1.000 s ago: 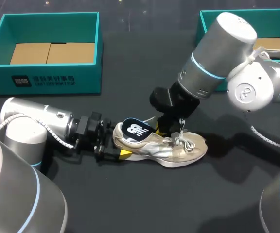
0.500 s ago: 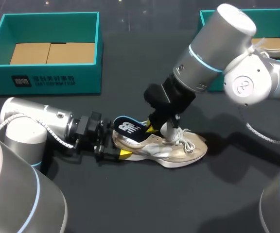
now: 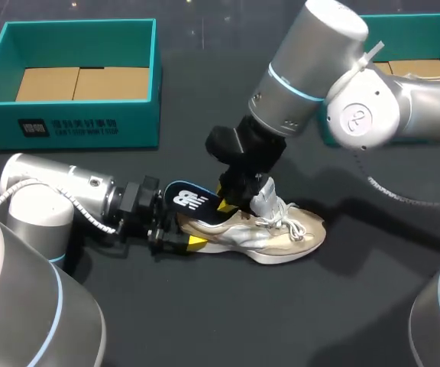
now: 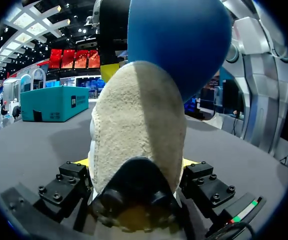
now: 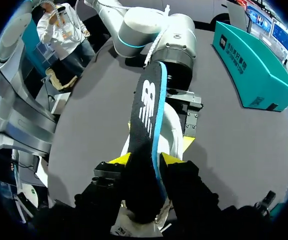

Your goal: Take the shoe out of the shoebox, open the shoe tongue, remove and reinsert the insole, then place the shoe into the shoebox

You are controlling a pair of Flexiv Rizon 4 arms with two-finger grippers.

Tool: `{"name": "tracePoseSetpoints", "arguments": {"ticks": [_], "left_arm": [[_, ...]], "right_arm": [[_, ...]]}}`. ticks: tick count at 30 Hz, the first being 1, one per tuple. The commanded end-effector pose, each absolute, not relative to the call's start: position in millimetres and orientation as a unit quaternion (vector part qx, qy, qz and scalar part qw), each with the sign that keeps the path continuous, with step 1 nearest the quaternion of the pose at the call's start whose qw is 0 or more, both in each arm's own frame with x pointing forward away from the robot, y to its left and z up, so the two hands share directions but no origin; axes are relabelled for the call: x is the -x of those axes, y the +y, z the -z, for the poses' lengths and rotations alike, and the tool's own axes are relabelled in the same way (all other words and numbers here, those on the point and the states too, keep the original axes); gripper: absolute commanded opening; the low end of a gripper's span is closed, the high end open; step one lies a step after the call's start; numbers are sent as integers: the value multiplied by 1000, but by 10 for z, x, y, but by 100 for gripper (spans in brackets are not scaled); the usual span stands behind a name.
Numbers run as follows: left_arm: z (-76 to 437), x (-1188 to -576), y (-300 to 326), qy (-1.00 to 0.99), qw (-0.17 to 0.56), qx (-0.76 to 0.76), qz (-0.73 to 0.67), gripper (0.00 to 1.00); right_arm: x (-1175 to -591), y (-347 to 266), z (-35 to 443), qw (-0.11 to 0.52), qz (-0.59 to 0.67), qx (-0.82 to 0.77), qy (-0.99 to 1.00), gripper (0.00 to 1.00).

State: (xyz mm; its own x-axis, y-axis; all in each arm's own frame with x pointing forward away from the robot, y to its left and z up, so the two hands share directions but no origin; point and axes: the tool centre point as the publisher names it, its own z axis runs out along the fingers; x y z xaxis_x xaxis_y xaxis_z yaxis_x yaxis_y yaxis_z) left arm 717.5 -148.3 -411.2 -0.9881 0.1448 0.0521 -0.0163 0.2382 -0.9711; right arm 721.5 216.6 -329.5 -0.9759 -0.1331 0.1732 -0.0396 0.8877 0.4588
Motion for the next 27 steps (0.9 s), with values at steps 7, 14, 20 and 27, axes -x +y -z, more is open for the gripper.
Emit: {"name": "tracePoseSetpoints", "arguments": {"ticks": [7, 14, 20, 27], "left_arm": [[4133, -7186, -1483, -784, 66, 41, -616, 0], [4133, -7186, -1483, -784, 66, 41, -616, 0], [4133, -7186, -1483, -784, 66, 41, -616, 0], [4133, -7186, -1483, -784, 66, 41, -616, 0]], "right_arm": [[-7290, 2115, 3233, 128, 225, 34, -965, 61], [-7294, 2074, 3179, 157, 235, 81, -956, 64], [-7300, 2142, 3184, 190, 236, 98, -948, 67], [-7296, 2202, 3186, 213, 239, 108, -941, 86]]}}
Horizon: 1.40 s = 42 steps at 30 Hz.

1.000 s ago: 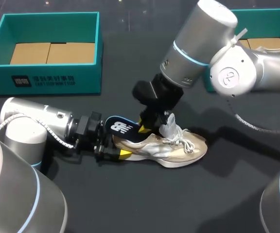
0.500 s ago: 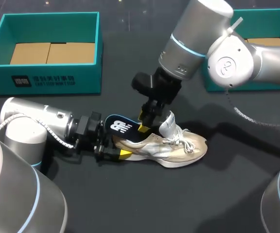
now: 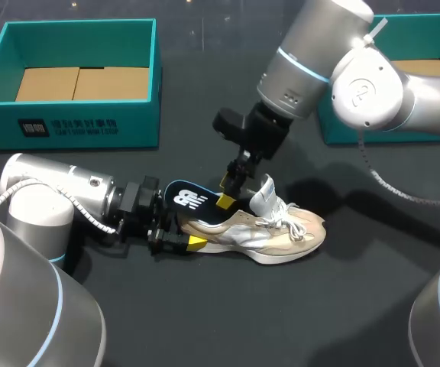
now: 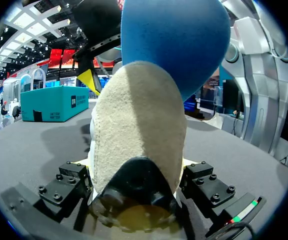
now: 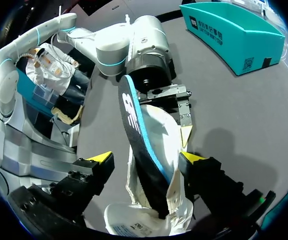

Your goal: Take the shoe out of the shoebox, open the shoe tongue, remove and reinsert the insole, then place the shoe into the shoebox

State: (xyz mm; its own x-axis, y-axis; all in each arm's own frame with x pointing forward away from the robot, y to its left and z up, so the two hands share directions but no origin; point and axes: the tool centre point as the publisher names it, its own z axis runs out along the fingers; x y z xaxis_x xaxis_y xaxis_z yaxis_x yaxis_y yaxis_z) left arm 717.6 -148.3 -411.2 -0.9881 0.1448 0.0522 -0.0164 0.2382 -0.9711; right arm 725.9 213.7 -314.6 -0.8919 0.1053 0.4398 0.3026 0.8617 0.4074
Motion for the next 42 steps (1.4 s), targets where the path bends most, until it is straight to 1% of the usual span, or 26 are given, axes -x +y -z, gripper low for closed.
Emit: {"name": "tracePoseSetpoints", "arguments": {"ticks": [1, 11, 16, 19, 21, 22, 26, 27, 30, 35, 42], "left_arm": [[4133, -7186, -1483, -784, 66, 41, -616, 0], [4133, -7186, -1483, -784, 66, 41, -616, 0], [4133, -7186, -1483, -784, 66, 41, -616, 0], [4133, -7186, -1483, -784, 66, 41, -616, 0], [4133, -7186, -1483, -784, 66, 41, -616, 0], [4133, -7186, -1483, -784, 66, 41, -616, 0], [4133, -7186, -1483, -784, 66, 41, -616, 0], [4133, -7186, -1483, -784, 66, 41, -616, 0], [4133, -7186, -1483, -784, 66, 41, -616, 0], [4133, -7186, -1483, -784, 66, 41, -616, 0], [4133, -7186, -1483, -784, 66, 41, -616, 0]], "right_arm": [[-7299, 2208, 3193, 217, 240, 109, -940, 87], [-7306, 2285, 3276, 242, 268, 99, -927, 85], [-7246, 2319, 3278, 247, 278, 94, -924, 82], [-7220, 2327, 3282, 249, 281, 93, -922, 79], [-7204, 2334, 3286, 250, 284, 93, -921, 75], [-7196, 2341, 3287, 250, 285, 93, -921, 71], [-7168, 2375, 3292, 250, 287, 93, -920, 62], [-7161, 2382, 3293, 250, 288, 92, -920, 55], [-7137, 2405, 3297, 251, 290, 89, -919, 47], [-7101, 2412, 3305, 251, 291, 89, -919, 42], [-7086, 2418, 3310, 250, 293, 89, -918, 39]]}}
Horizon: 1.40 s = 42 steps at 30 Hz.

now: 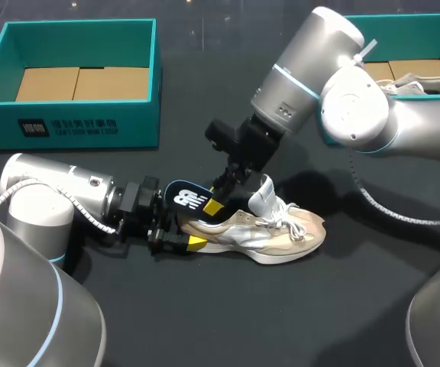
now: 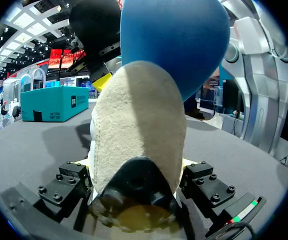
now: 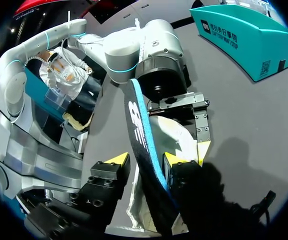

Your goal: Take the shoe out of the shoebox, open the shoe tongue, remove and reinsert the insole, then place the shoe into the shoebox

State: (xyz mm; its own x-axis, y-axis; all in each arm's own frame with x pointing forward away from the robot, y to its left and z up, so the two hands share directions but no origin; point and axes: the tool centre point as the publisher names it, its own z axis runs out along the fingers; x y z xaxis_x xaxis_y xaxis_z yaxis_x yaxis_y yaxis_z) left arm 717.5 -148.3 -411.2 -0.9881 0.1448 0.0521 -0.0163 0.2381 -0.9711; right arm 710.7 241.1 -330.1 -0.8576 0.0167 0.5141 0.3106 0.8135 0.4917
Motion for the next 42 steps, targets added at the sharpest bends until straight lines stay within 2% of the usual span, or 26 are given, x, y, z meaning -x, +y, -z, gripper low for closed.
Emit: {"name": "tracePoseSetpoints", "arguments": {"ticks": [1, 4, 6, 7, 16, 31, 40, 42], "left_arm": [[4133, -7186, -1483, -784, 66, 41, -616, 0], [4133, -7186, -1483, -784, 66, 41, -616, 0], [4133, -7186, -1483, -784, 66, 41, -616, 0], [4133, -7186, -1483, -784, 66, 41, -616, 0], [4133, -7186, -1483, -784, 66, 41, -616, 0], [4133, -7186, -1483, -784, 66, 41, -616, 0], [4133, -7186, -1483, -784, 66, 41, -616, 0], [4133, -7186, -1483, -784, 66, 41, -616, 0]], "right_arm": [[-7085, 2421, 3312, 250, 293, 89, -918, 38], [-7083, 2424, 3317, 251, 295, 88, -918, 25], [-7081, 2427, 3319, 250, 296, 87, -918, 6], [-7078, 2431, 3319, 250, 297, 85, -918, 0], [-7016, 2578, 3138, 233, 324, 44, -916, 0], [-6993, 2633, 3117, 234, 322, 40, -916, 0], [-7019, 2794, 2522, 215, 346, 34, -913, 0], [-7037, 2783, 2371, 217, 383, 36, -897, 0]]}}
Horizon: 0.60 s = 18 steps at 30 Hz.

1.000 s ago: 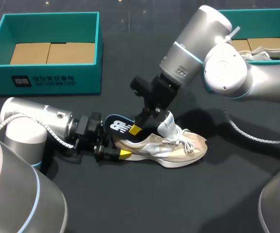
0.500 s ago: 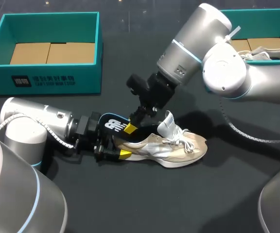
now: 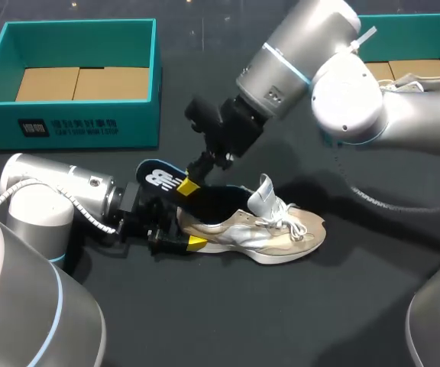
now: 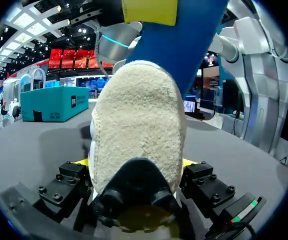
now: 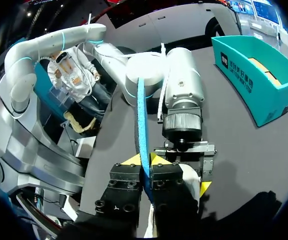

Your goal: Take the shoe out of the shoebox, open the shoe tongue, remove and reinsert the insole, then place the shoe into the shoebox

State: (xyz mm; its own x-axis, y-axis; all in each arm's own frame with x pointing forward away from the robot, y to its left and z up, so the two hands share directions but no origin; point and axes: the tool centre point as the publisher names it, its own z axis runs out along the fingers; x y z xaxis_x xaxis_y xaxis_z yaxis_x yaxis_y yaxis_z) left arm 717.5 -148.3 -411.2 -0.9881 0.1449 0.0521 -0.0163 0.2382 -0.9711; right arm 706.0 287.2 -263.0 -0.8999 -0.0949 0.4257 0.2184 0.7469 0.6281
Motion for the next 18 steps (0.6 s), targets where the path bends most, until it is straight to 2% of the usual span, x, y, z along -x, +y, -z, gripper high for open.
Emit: {"name": "tracePoseSetpoints", "arguments": {"ticks": [1, 3, 16, 18], "left_arm": [[4133, -7186, -1483, -784, 66, 41, -616, 0], [4133, -7186, -1483, -784, 66, 41, -616, 0], [4133, -7186, -1483, -784, 66, 41, -616, 0], [4133, -7186, -1483, -784, 66, 41, -616, 0]], "right_arm": [[-7048, 2766, 2282, 223, 414, 43, -882, 0], [-7044, 2727, 2106, 228, 483, 30, -845, 0], [-7044, 2727, 2106, 228, 483, 30, -845, 0], [-7069, 2682, 1920, 216, 493, 34, -842, 0]]}}
